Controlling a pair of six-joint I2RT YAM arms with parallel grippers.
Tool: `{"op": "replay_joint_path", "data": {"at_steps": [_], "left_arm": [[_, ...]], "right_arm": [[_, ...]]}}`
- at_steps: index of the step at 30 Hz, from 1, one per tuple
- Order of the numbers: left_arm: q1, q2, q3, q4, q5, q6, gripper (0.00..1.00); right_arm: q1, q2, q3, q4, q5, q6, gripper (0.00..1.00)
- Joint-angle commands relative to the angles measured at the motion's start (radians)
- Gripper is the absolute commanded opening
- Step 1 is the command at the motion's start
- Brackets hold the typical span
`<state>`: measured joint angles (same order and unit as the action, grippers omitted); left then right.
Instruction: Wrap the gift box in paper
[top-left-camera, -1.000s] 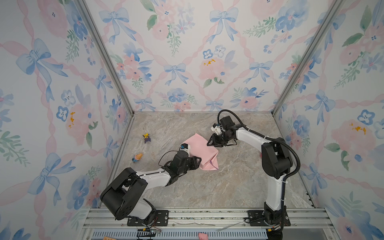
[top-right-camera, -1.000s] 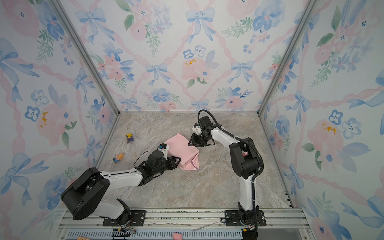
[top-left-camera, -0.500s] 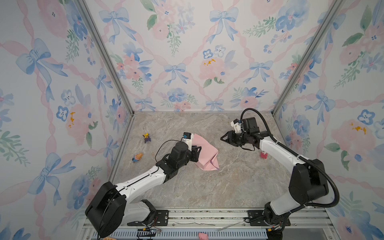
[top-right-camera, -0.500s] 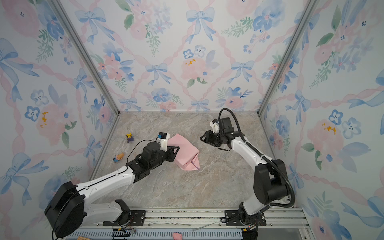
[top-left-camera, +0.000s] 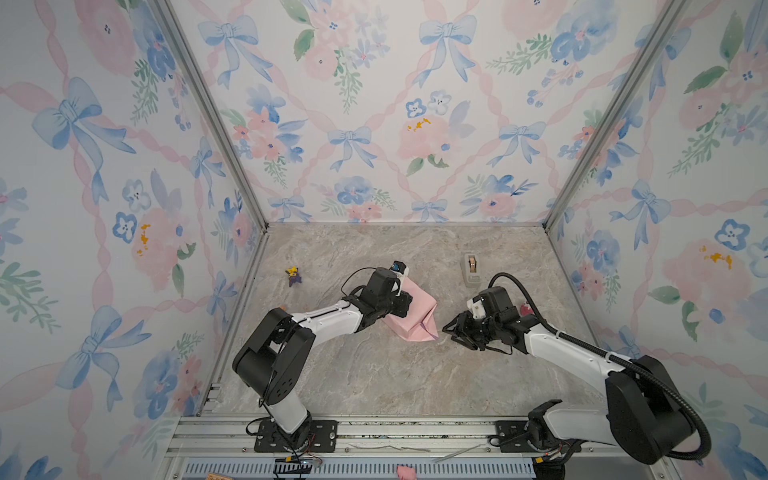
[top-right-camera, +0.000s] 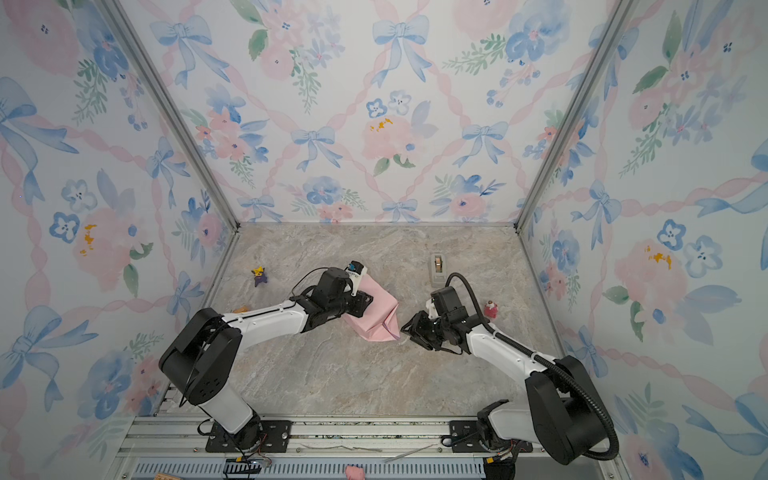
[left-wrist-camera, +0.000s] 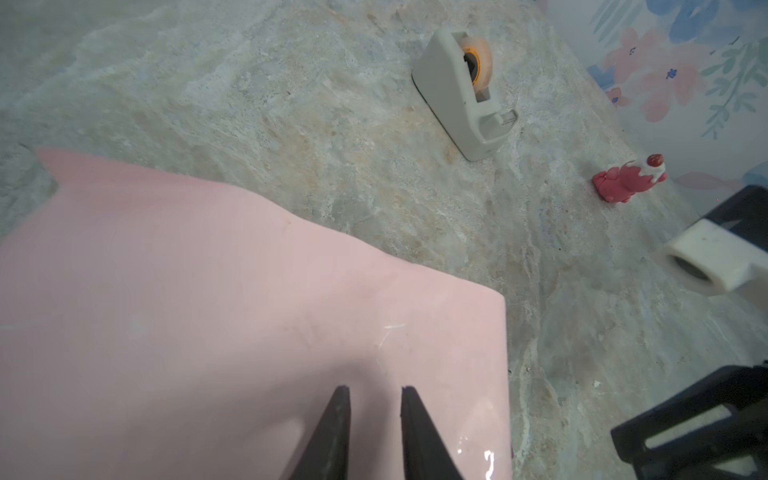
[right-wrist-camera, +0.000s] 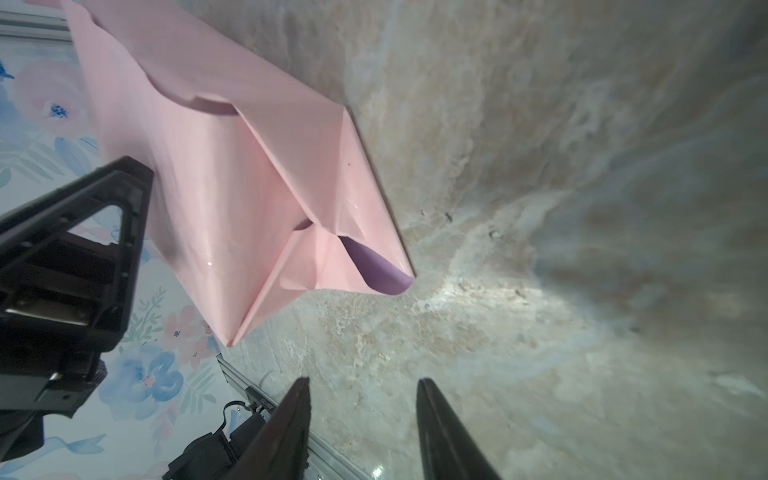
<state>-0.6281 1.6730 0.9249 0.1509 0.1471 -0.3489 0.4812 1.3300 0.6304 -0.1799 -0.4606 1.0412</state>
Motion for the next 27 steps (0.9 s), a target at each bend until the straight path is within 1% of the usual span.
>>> {"op": "replay_joint_path", "data": {"at_steps": [1,8,12,17,24,27], "left_arm": [[0.015,0.007,-0.028,0.032,0.029,-0.011,0.25],[0.024,0.028,-0.049,0.049,0.039,-0.025,0.25],[0.025,0.03,-0.048,0.056,0.042,-0.03,0.25],[0.027,0.036,-0.046,0.06,0.049,-0.034,0.25],[0.03,0.029,-0.049,0.067,0.048,-0.039,0.25],[0.03,0.029,-0.048,0.071,0.048,-0.04,0.25]], "right_arm": [[0.046,0.036,-0.023,0.104,0.037,0.154,0.45],[0.109,0.084,-0.064,0.172,0.114,0.293,0.47],[0.134,0.115,-0.089,0.218,0.154,0.341,0.47],[0.156,0.179,-0.124,0.36,0.194,0.41,0.47],[0.185,0.221,-0.134,0.457,0.264,0.458,0.48],[0.191,0.221,-0.153,0.541,0.296,0.465,0.49]]}}
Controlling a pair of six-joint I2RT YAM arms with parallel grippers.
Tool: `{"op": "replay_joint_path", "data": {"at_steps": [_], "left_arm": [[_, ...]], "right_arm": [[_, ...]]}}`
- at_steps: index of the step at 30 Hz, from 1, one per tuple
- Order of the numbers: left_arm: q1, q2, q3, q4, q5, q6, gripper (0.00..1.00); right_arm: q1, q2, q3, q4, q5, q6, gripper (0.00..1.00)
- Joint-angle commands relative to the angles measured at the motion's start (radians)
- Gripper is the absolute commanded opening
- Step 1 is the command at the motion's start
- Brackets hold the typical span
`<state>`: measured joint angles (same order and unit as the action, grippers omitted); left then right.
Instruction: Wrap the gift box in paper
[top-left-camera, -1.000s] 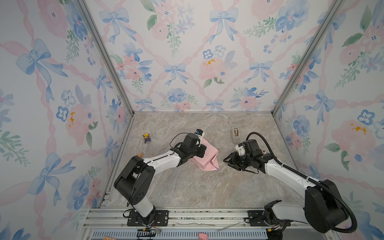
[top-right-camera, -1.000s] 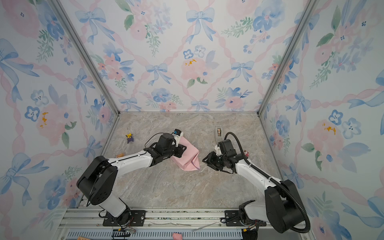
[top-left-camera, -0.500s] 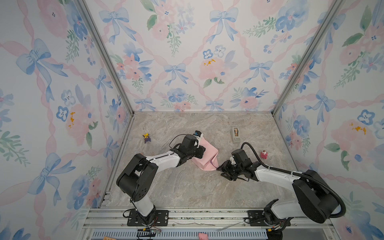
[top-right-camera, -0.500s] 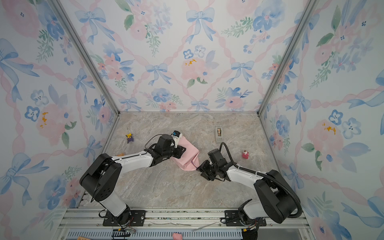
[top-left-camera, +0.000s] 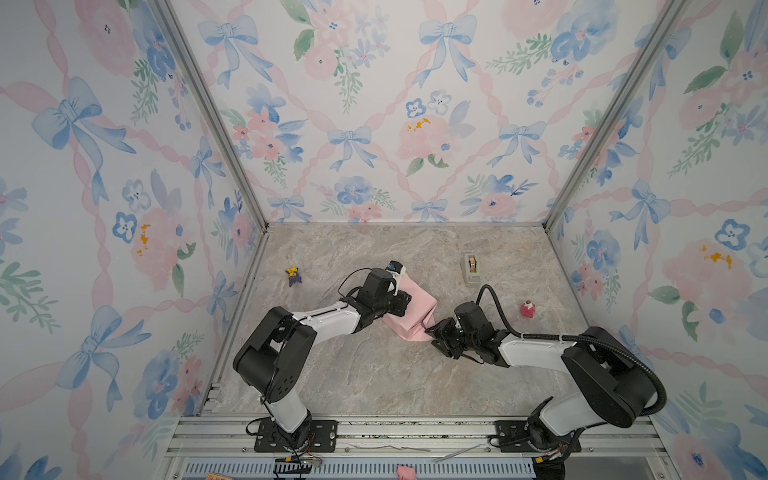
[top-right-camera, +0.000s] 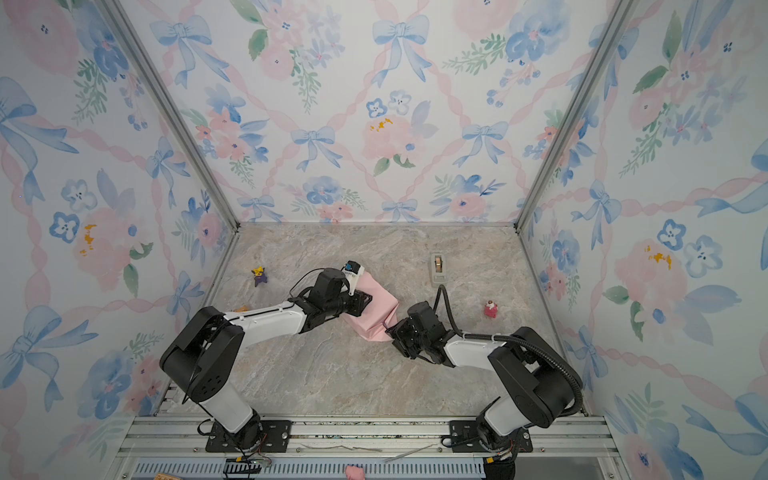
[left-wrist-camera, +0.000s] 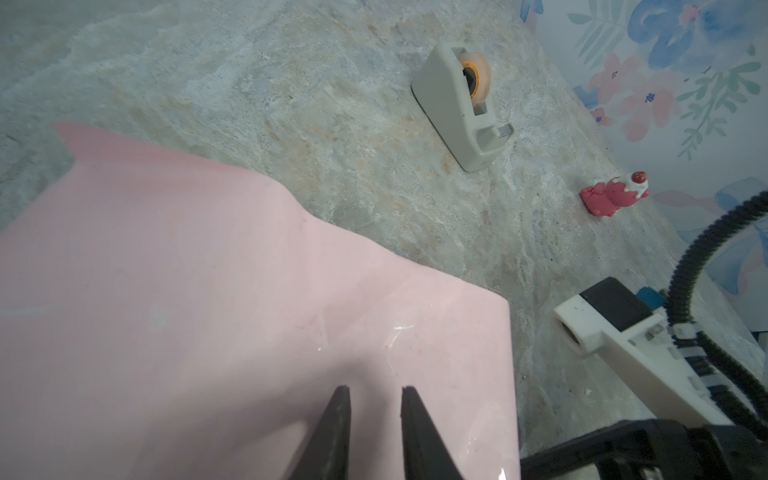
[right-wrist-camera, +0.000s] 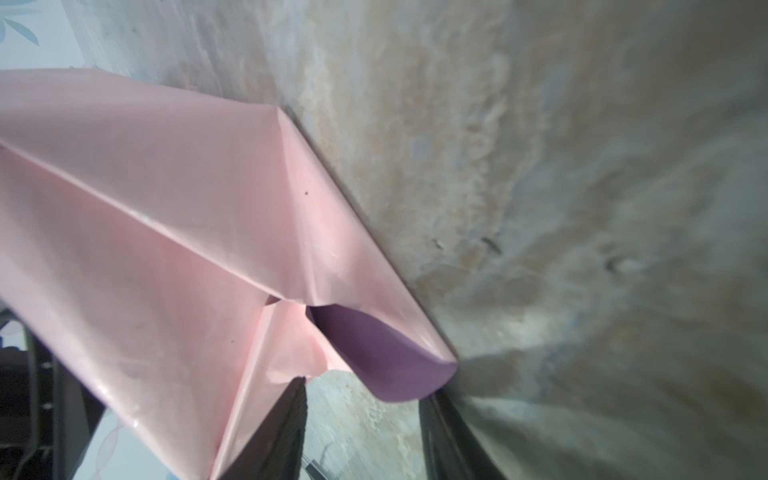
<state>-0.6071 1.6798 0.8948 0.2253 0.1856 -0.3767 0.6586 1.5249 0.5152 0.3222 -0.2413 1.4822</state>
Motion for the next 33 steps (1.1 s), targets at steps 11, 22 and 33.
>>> {"op": "replay_joint_path", "data": {"at_steps": [11,22,33], "left_arm": [[0.015,0.023,-0.023,0.003,0.006,-0.011,0.25],[0.017,0.022,-0.03,0.009,0.006,-0.012,0.26],[0.019,0.021,-0.034,0.014,0.003,-0.011,0.26]], "right_arm": [[0.022,0.055,-0.051,0.222,0.152,-0.029,0.5],[-0.007,0.033,-0.021,0.169,0.167,-0.17,0.54],[-0.059,0.075,-0.004,0.214,0.077,-0.303,0.54]]}}
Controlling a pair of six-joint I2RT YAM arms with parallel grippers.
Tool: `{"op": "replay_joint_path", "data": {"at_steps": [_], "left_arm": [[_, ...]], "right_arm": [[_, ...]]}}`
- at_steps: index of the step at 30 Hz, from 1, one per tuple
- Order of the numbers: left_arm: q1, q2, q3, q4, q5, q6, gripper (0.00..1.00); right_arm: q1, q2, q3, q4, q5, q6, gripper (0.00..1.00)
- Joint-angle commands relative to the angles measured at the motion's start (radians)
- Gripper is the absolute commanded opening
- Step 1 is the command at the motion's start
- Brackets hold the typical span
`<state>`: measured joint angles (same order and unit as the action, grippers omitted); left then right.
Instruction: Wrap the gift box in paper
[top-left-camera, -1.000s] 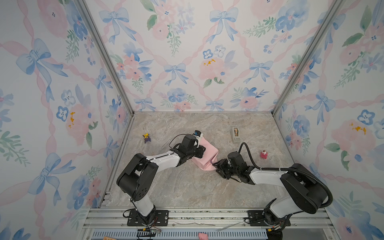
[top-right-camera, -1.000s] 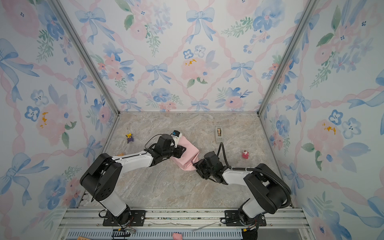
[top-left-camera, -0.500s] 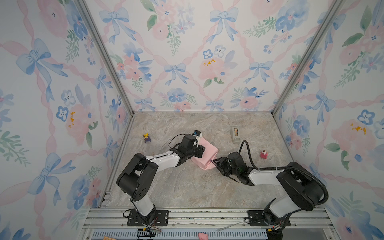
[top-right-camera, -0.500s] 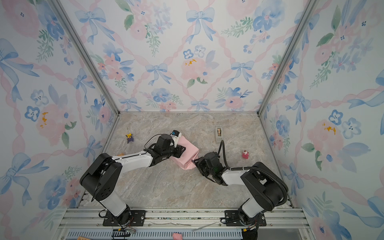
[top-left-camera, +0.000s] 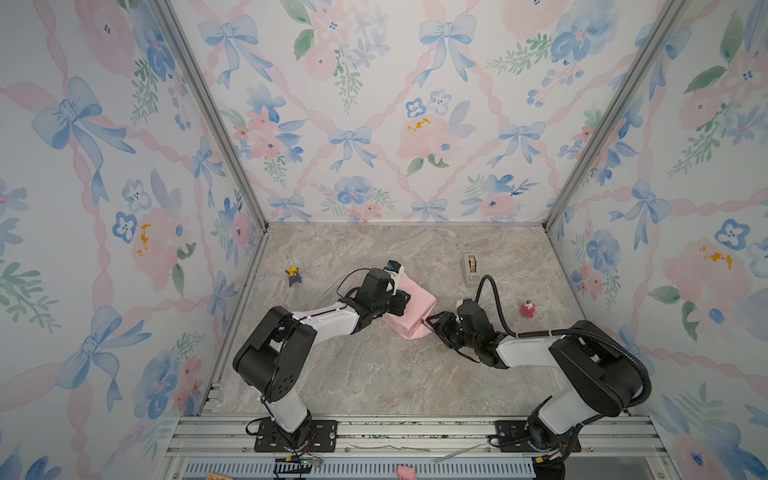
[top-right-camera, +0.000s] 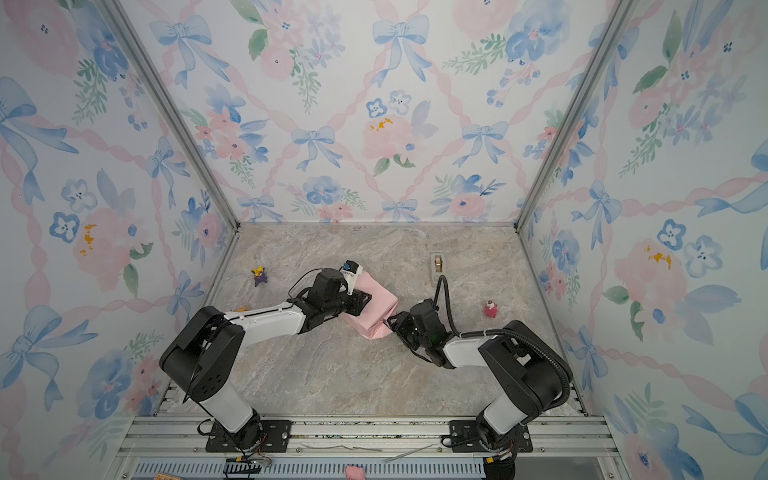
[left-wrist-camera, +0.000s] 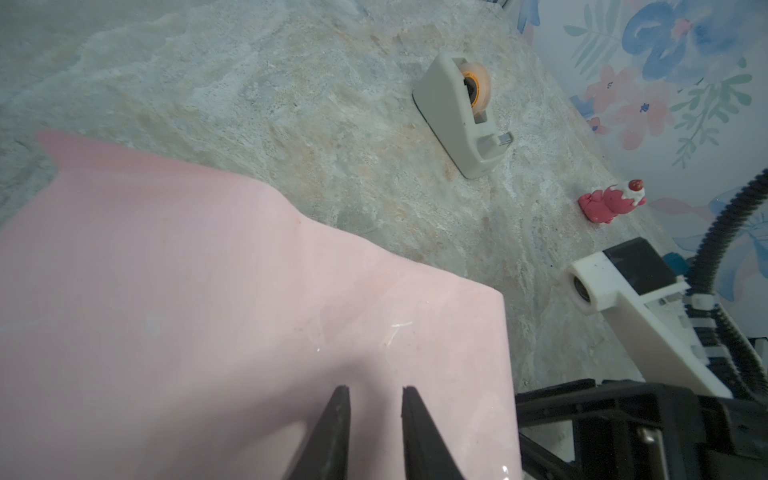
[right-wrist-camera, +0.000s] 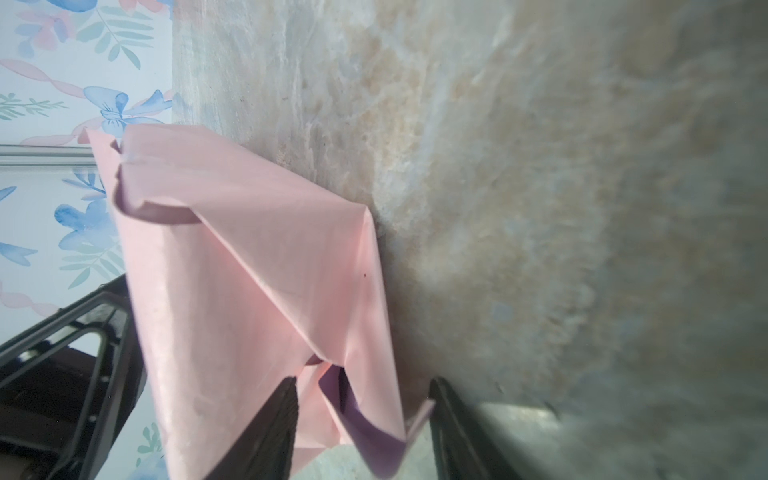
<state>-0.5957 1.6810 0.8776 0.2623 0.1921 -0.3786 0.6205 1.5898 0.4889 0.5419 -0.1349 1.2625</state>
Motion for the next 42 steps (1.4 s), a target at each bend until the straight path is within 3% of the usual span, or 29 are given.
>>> {"op": "replay_joint_path", "data": {"at_steps": [1,7,15,21,33,42], "left_arm": [[0.009,0.019,-0.017,-0.023,-0.002,-0.008,0.26],[0.01,0.023,-0.019,-0.023,-0.002,-0.009,0.26],[0.011,0.028,-0.011,-0.02,-0.002,-0.009,0.26],[0.011,0.031,-0.01,-0.02,0.001,-0.009,0.26],[0.012,0.02,-0.009,-0.018,-0.005,-0.002,0.25],[0.013,0.022,-0.011,-0.015,-0.001,0.0,0.25]], "right_arm": [[-0.03,0.007,0.03,-0.02,-0.038,-0.109,0.54],[-0.069,0.024,0.096,-0.097,-0.121,-0.227,0.54],[-0.086,-0.004,0.082,-0.127,-0.239,-0.228,0.53],[-0.091,-0.049,0.066,-0.23,-0.259,-0.228,0.52],[-0.121,-0.022,0.077,-0.218,-0.289,-0.169,0.22],[-0.13,0.014,0.103,-0.25,-0.339,-0.146,0.23]]}}
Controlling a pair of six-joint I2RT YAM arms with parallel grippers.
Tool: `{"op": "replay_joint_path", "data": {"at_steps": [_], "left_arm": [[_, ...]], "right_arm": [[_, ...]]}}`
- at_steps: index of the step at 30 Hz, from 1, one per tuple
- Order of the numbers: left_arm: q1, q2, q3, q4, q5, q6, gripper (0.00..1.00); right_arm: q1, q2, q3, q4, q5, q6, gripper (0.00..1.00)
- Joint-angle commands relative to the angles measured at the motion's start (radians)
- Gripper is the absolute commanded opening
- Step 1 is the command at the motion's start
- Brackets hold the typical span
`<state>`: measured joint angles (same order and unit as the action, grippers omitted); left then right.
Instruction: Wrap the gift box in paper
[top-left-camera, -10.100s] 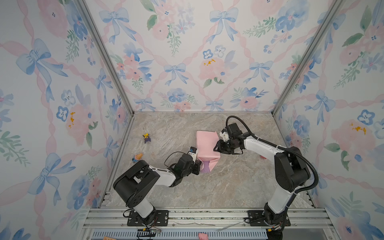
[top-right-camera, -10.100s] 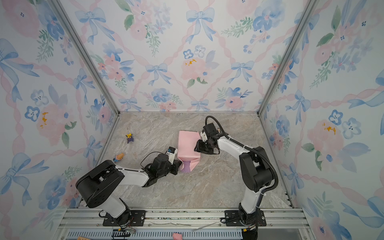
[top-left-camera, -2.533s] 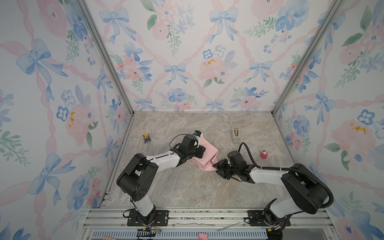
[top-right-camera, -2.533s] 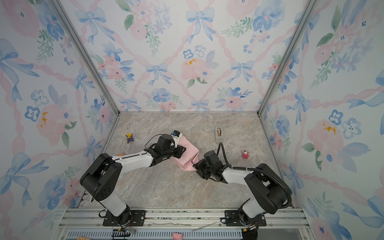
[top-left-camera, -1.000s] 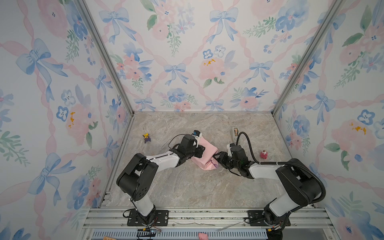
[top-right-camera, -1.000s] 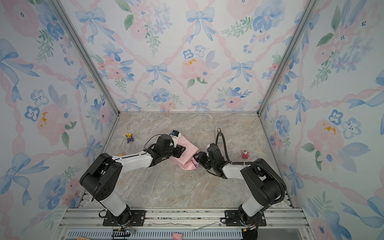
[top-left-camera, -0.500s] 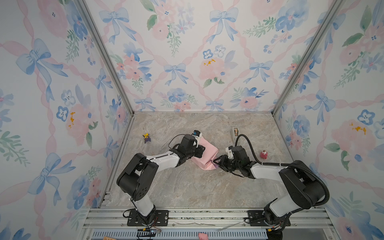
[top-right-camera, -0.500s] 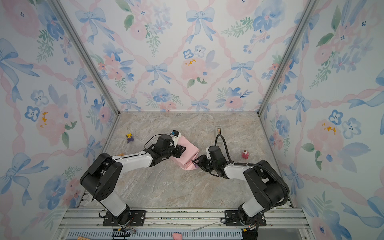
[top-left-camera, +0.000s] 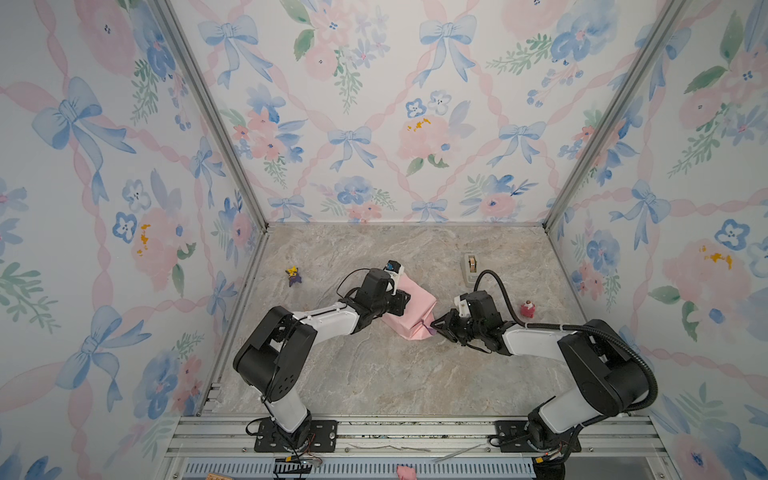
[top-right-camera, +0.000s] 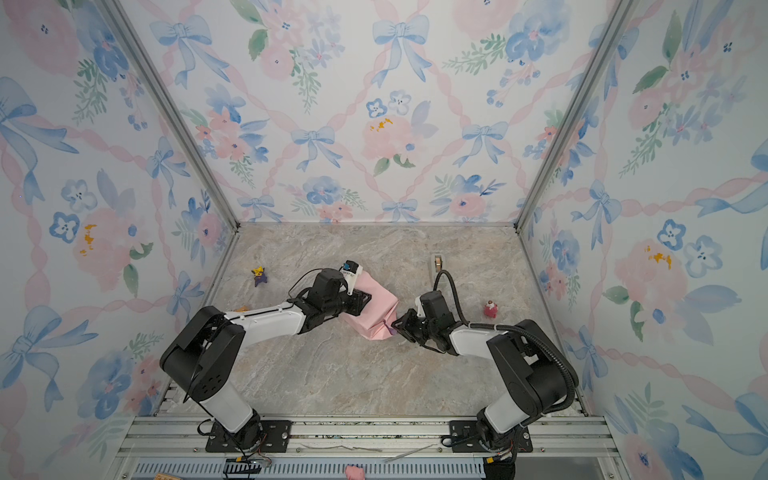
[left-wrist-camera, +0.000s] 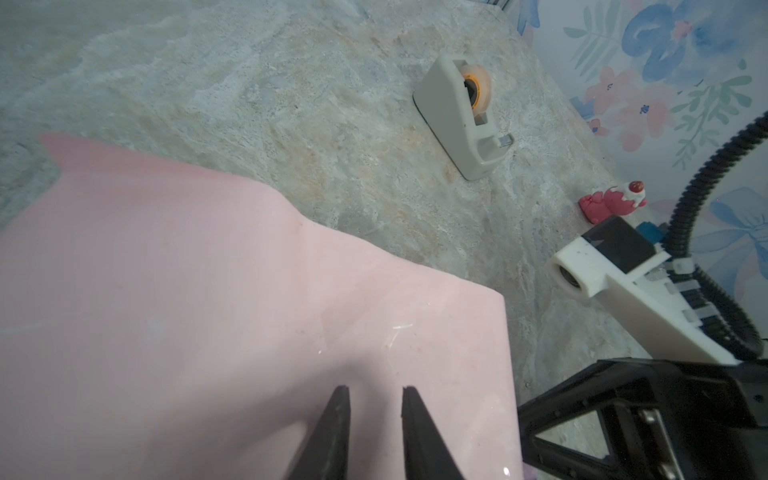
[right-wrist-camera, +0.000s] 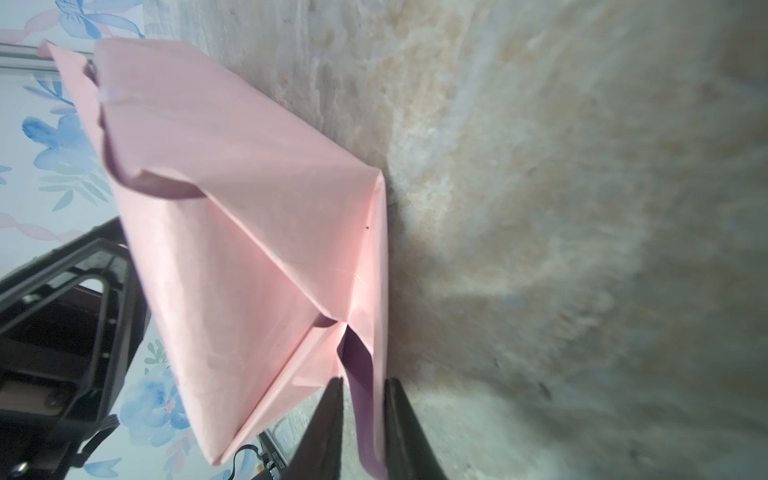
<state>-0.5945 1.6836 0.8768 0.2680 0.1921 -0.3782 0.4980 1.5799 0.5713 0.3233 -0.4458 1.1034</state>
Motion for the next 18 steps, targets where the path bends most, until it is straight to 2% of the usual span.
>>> {"op": "replay_joint_path", "data": {"at_steps": [1,10,18], "left_arm": [[0.011,0.019,-0.01,-0.021,0.0,0.0,0.26],[0.01,0.013,-0.007,-0.015,0.007,0.033,0.26],[0.01,-0.01,-0.015,0.004,0.018,0.13,0.31]], "right_arm": [[-0.007,0.029,0.02,-0.025,-0.031,0.017,0.23],[-0.012,0.018,0.022,0.012,-0.026,0.084,0.02],[0.001,0.008,0.03,0.079,-0.035,0.161,0.0]]}}
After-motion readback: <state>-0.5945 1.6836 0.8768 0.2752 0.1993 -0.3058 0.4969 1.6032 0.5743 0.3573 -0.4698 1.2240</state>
